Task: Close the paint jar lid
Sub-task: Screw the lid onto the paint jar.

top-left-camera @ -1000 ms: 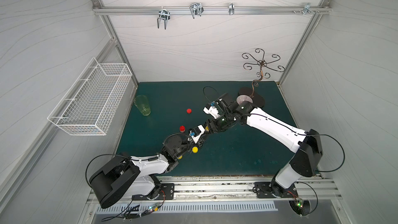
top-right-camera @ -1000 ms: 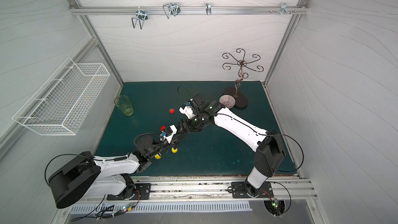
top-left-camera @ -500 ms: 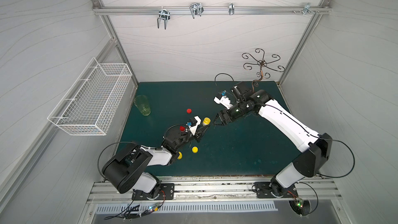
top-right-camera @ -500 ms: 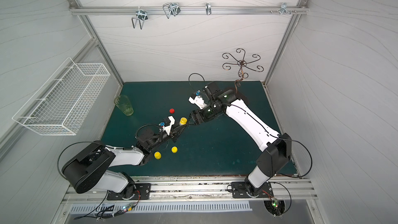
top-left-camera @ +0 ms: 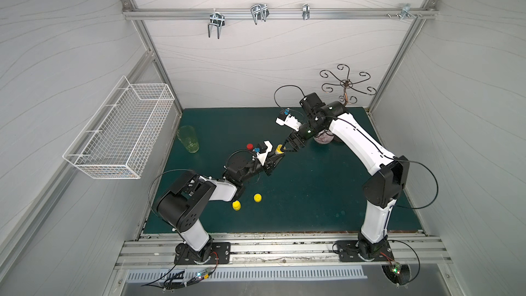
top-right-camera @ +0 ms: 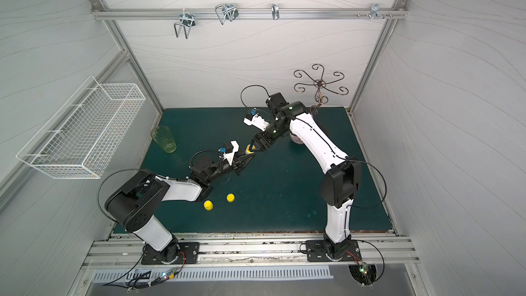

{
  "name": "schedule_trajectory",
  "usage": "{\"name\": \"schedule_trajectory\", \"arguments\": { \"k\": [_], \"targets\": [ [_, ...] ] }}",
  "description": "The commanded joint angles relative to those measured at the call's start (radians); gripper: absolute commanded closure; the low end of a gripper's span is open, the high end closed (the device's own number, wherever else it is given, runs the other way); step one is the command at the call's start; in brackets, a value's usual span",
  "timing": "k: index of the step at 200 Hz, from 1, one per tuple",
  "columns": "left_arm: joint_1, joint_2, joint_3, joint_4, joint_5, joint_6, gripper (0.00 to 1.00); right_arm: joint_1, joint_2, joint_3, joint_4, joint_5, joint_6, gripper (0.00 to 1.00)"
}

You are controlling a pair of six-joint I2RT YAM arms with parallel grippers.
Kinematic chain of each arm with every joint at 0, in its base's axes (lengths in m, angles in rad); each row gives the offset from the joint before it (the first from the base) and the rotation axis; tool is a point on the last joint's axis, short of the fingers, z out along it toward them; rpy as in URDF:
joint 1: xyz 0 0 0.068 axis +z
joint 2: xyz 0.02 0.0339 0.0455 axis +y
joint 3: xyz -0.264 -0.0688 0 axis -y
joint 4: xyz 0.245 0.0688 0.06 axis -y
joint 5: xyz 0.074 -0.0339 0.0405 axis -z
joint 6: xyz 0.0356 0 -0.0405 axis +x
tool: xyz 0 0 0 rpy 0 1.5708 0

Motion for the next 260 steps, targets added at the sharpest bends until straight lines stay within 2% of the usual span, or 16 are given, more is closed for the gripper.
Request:
{"name": "schedule_trajectory", "arguments": {
  "k": [1, 109, 132, 180, 200, 240, 260],
  "targets": [
    [0.008, 0.022, 0.035, 0.111, 0.034, -0.012, 0.90, -0.005, 0.000, 0.049, -0.060, -0.052, -0.108, 0.22],
    [0.008, 0.013, 0.028, 0.111, 0.052, -0.024, 0.90, 0.038, 0.054, 0.004, -0.053, -0.021, -0.097, 0.32],
    [0.008, 0.013, 0.028, 0.111, 0.050, -0.026, 0.90, 0.041, 0.071, 0.006, -0.055, -0.022, -0.088, 0.38],
    [0.009, 0.015, 0.026, 0.111, 0.049, -0.023, 0.90, 0.042, 0.070, 0.000, -0.062, -0.033, -0.084, 0.63],
    [0.008, 0.015, 0.028, 0.111, 0.046, -0.021, 0.90, 0.042, 0.066, -0.004, -0.063, -0.038, -0.079, 0.70],
    [0.008, 0.022, 0.041, 0.109, 0.013, -0.019, 0.90, 0.055, 0.074, -0.007, -0.068, -0.057, -0.019, 0.75],
    [0.006, 0.029, 0.058, 0.108, -0.038, -0.006, 0.90, 0.067, 0.097, -0.007, -0.043, -0.025, 0.116, 0.76]
  ]
}}
